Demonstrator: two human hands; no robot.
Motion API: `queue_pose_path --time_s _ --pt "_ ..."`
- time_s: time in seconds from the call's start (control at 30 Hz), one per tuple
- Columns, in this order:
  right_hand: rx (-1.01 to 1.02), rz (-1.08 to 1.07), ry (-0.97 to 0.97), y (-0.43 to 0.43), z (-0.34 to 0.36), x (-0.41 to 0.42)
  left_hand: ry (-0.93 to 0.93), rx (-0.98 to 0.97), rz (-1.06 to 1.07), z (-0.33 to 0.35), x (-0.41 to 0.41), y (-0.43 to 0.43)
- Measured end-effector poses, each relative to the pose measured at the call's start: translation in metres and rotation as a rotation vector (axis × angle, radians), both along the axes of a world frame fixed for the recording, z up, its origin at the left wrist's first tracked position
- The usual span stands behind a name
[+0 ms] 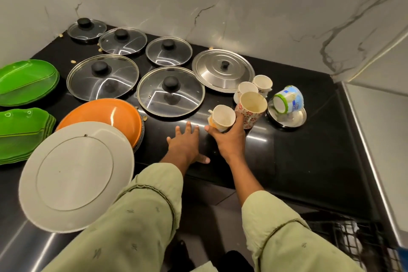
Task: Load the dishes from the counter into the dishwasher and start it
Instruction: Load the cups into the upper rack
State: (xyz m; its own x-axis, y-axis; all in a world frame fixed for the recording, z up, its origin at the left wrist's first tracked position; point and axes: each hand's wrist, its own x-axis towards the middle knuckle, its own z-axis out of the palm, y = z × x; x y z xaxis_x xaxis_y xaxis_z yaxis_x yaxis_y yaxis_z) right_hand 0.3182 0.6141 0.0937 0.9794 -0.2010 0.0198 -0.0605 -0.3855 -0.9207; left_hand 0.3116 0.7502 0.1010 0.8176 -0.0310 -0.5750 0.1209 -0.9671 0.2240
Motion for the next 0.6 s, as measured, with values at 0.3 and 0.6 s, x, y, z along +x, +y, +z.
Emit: queue_pose_path --time_s 0.3,0.6 --pt "0.056 0.028 -0.025 -0.061 0.01 -0.07 -0.368 0.06 0.033 0.0 -0.081 -0.034" --pt "0.098 0.121 -0.045 -0.146 0.01 -0.16 -0.446 0.112 0.029 0.008 -0.188 -0.129"
